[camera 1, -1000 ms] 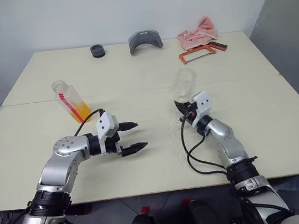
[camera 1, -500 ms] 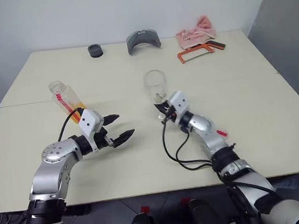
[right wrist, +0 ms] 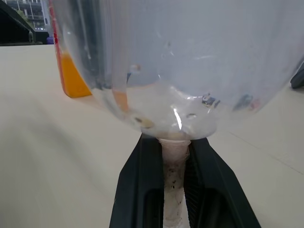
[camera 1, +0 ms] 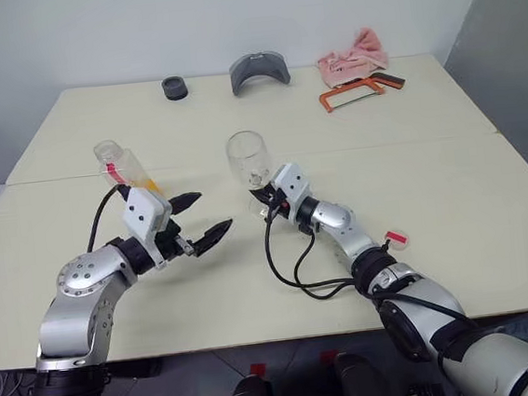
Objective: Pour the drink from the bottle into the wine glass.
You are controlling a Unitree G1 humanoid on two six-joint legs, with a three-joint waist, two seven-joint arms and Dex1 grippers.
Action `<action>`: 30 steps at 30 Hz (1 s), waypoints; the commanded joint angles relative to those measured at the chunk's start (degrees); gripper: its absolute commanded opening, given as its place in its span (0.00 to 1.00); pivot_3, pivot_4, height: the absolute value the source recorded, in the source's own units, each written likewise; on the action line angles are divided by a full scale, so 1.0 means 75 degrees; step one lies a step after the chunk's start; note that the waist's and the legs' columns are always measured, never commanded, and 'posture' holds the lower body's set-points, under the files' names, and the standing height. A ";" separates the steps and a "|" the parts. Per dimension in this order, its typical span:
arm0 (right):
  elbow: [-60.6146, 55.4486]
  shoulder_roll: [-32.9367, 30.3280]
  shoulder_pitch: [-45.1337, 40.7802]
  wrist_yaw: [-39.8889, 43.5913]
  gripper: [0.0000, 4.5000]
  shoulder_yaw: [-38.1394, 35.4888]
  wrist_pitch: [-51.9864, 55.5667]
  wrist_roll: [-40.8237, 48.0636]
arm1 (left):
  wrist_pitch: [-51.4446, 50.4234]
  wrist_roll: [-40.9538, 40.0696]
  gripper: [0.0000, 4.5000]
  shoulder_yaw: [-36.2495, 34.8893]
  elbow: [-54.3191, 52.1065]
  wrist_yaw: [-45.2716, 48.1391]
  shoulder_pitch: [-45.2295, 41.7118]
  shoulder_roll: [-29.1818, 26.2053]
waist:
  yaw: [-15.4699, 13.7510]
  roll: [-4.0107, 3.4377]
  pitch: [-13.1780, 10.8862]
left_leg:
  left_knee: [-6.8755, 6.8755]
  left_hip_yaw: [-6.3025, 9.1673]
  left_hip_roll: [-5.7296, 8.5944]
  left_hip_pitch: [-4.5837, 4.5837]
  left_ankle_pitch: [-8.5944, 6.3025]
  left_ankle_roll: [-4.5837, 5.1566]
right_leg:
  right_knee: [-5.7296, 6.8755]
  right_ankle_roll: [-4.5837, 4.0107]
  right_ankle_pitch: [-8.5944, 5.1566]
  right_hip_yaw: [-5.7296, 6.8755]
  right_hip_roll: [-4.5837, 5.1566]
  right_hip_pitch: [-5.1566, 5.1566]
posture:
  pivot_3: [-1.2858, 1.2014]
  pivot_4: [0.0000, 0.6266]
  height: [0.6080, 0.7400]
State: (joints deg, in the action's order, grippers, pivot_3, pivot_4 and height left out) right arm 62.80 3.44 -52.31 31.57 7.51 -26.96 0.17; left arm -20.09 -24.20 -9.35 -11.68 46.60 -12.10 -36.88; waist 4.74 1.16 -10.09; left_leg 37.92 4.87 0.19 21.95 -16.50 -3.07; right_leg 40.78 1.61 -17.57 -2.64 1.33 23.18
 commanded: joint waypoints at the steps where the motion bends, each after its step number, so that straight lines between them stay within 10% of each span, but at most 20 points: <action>1: 0.0065 0.0062 -0.0036 0.0160 0.06 -0.0091 -0.0054 -0.0010 | 0.0007 -0.0140 1.00 -0.0273 -0.0344 -0.0165 -0.0284 -0.0079 | -0.0001 0.0000 0.0000 | 0.0000 0.0000 0.0000 0.0000 0.0000 0.0000 | 0.0000 0.0000 0.0000 0.0000 0.0000 0.0000 | 0.52 0.24 1.00; 8: 0.0031 0.0149 0.0008 0.0302 0.06 -0.0171 0.0054 0.0016 | -0.0423 -0.0579 1.00 -0.0455 -0.0448 -0.0124 -0.0541 -0.0238 | 0.0007 0.0000 0.0000 | -0.0001 0.0000 0.0001 0.0000 0.0000 0.0000 | 0.0001 0.0000 0.0000 0.0001 -0.0001 0.0000 | 0.52 0.24 1.00; 20: -0.0070 0.0223 0.0055 0.0546 0.97 -0.0317 0.0165 0.0086 | -0.0275 -0.0495 1.00 -0.0471 -0.0501 -0.0211 -0.0491 -0.0256 | 0.0008 0.0000 0.0000 | -0.0002 0.0001 -0.0001 0.0000 0.0001 -0.0001 | 0.0000 0.0000 0.0000 0.0002 -0.0004 0.0000 | 0.52 0.24 1.00; 30: -0.0688 -0.0172 0.0722 0.1013 1.00 -0.0204 0.0497 0.0048 | -0.0406 -0.0698 1.00 -0.0632 -0.0803 -0.0445 -0.0266 -0.0172 | 0.0005 0.0000 0.0000 | -0.0001 0.0001 0.0000 0.0002 0.0001 -0.0001 | -0.0001 0.0000 0.0000 0.0000 -0.0002 0.0000 | 0.52 0.24 1.00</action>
State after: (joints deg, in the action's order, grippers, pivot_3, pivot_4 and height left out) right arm 60.81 2.56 -47.23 38.06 5.85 -23.19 0.21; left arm -23.35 -28.50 -12.00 -15.40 44.03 -14.20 -38.13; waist 4.77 1.16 -10.09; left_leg 37.91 4.87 0.19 21.97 -16.50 -3.08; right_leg 40.77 1.61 -17.57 -2.65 1.32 23.18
